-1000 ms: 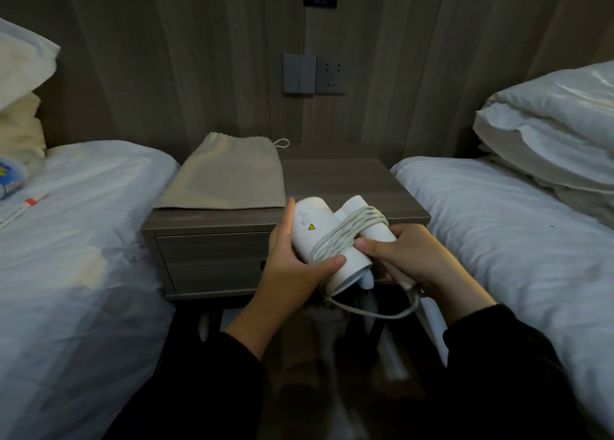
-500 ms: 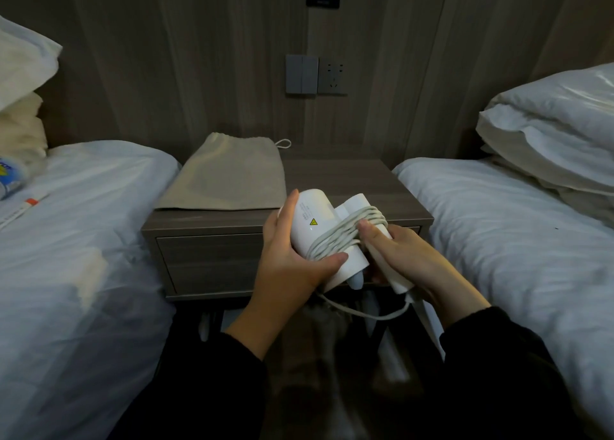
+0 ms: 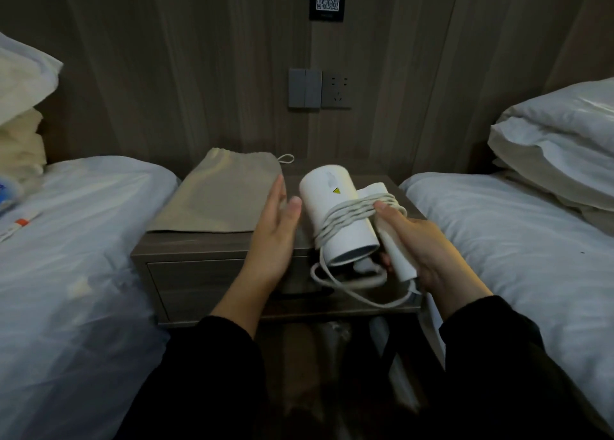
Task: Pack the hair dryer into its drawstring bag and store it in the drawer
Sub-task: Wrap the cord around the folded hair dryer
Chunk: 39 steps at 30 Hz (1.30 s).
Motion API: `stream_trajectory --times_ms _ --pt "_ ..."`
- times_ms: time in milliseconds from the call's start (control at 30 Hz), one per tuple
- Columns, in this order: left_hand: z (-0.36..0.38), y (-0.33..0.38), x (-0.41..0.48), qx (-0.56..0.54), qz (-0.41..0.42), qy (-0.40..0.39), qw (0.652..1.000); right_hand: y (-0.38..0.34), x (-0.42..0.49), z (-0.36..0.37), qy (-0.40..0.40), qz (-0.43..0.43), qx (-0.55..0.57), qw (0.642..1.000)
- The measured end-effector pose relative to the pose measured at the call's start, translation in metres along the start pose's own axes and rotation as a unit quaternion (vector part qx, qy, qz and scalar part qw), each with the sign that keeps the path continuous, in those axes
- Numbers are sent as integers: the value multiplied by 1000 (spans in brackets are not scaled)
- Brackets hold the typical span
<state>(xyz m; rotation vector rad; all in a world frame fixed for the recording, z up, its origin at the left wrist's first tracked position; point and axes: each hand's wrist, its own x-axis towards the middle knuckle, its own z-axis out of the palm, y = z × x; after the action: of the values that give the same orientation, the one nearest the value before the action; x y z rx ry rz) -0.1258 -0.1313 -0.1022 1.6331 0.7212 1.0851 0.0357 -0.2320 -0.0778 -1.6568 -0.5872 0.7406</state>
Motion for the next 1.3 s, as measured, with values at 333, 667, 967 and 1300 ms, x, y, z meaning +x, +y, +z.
stream_trajectory --times_ms 333,667,967,1300 --pt "-33 -53 32 595 21 -84 799 15 14 -1 15 68 29 997" --pt "-15 -26 -16 288 127 -3 949 16 3 -4 37 40 92 994" --pt "20 -14 -59 81 -189 -106 973 25 -17 -8 56 44 137 988" --pt "9 -29 -58 431 380 -113 811 31 -23 -10 57 57 112 990"
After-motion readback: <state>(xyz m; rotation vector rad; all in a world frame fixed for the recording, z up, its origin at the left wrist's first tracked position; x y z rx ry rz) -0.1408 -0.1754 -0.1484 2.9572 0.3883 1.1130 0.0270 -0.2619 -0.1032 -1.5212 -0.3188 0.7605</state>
